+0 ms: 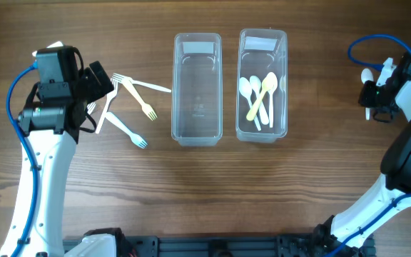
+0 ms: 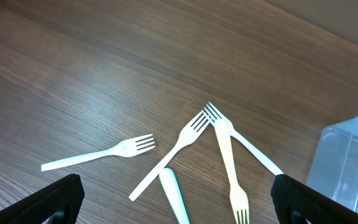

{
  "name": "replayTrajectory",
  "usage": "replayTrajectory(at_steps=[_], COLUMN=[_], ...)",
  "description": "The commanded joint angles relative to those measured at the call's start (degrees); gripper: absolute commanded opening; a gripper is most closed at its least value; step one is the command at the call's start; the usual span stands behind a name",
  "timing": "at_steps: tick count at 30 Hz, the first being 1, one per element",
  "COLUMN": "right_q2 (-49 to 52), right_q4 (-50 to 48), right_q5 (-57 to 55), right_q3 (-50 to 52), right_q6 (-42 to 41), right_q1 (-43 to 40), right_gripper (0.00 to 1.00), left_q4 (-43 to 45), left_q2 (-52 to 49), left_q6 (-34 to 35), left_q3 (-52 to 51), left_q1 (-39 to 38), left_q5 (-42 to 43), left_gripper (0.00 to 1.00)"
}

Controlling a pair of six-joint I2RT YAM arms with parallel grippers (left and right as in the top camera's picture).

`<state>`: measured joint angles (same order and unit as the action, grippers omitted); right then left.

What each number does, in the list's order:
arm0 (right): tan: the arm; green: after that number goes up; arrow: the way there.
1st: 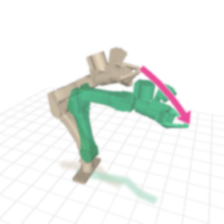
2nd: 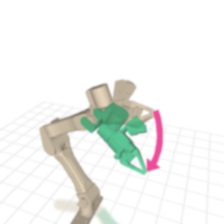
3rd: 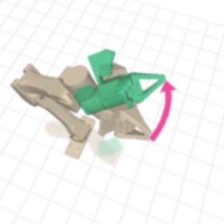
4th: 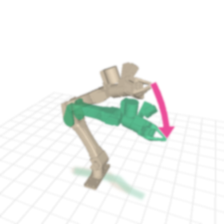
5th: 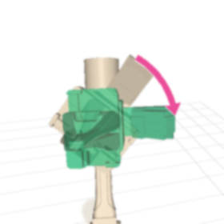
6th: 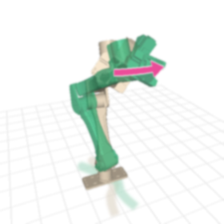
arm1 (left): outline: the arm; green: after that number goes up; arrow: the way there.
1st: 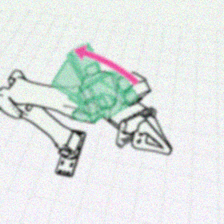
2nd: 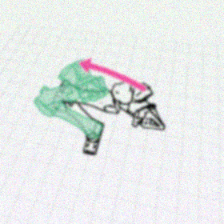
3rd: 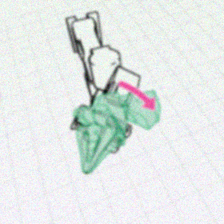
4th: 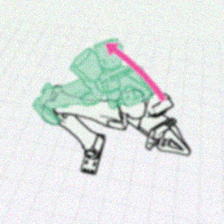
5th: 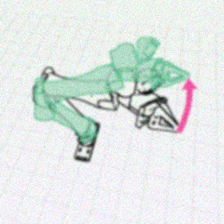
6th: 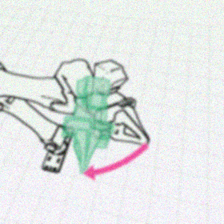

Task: Pack container
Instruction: 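Place the last white spoon into the right container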

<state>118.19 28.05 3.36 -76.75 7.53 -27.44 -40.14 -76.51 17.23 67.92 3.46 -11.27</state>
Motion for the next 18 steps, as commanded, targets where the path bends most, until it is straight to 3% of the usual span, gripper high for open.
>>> replayTrajectory(at_steps=[1,10,18], right_q2=[0.6,-14.9,-24.9], right_q4=[1.2,1.5,5.5], right_q5=[4.5,4.4,4.5], right_q3=[-0.2,-0.3,-0.3], right_q6=[-1.3,-4.6,-13.2], right_q1=[0.0,7.2,24.0], right_gripper=[0.14,0.05,0.04], left_q4=[0.0,0.0,0.0], left_q2=[0.2,0.2,0.2], left_q6=[-0.5,-0.5,-0.5], left_q3=[1.0,1.0,1.0], left_q1=[0.2,0.2,0.2], left_q5=[-0.5,-0.5,-0.5], left_gripper=[1.00,1.00,1.00])
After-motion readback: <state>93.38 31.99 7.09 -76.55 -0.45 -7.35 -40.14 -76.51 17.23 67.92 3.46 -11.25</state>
